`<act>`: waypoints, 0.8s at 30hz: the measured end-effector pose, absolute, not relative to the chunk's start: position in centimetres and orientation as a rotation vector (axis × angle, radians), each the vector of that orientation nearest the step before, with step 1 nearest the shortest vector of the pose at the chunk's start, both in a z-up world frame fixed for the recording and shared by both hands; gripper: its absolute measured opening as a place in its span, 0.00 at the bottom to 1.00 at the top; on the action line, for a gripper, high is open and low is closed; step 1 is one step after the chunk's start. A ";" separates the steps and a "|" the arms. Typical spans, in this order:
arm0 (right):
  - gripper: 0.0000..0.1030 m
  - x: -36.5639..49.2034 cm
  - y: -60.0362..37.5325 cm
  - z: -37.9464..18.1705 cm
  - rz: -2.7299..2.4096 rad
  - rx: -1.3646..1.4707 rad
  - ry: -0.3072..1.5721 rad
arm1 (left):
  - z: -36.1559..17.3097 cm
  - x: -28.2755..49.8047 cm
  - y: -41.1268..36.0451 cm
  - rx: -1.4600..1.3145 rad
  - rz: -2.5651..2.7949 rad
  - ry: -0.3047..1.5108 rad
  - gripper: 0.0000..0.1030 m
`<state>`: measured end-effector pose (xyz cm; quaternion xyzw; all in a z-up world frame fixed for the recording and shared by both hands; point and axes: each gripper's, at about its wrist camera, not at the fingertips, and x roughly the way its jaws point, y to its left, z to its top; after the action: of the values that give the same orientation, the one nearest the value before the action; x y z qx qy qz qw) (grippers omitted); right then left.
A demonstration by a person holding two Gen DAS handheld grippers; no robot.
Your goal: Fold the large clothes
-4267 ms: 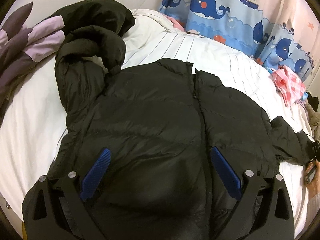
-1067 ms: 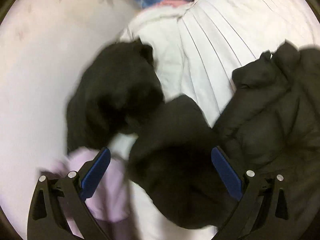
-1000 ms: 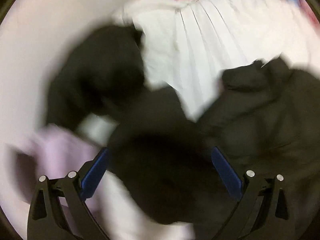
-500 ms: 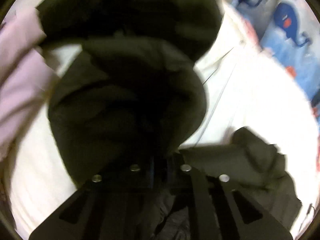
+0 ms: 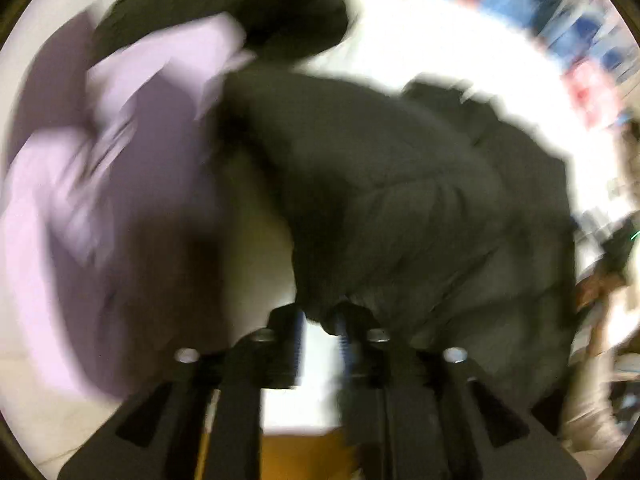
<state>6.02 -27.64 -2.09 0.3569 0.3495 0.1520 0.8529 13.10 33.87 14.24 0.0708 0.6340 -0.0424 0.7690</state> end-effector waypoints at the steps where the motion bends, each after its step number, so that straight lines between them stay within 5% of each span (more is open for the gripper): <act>1: 0.93 6.1 -27.5 -2.2 0.323 0.745 0.741 | 13.6 12.6 35.7 0.130 -0.045 1.402 0.33; 4: 0.93 6.1 -27.2 -2.3 0.322 0.736 0.745 | 13.7 9.9 39.7 -0.056 -0.128 1.341 0.34; 7: 0.93 5.9 -27.3 -2.6 0.317 0.741 0.751 | 13.8 4.8 42.9 -0.282 -0.198 1.172 0.75; 13: 0.93 6.2 -26.9 -3.3 0.314 0.751 0.768 | 3.7 -5.9 43.8 -0.755 -0.343 1.034 0.75; 18: 0.93 6.3 -25.8 -4.1 0.318 0.724 0.799 | -3.5 -5.0 43.6 -1.109 -0.233 0.801 0.75; 24: 0.93 6.5 -26.0 -4.1 0.330 0.740 0.793 | -3.5 -2.1 41.0 -1.035 -0.023 0.743 0.90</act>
<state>6.48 -26.04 -4.13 0.3507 0.3757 0.1563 0.8435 -2.05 40.98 -3.50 -0.4830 0.3468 -0.0106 0.8039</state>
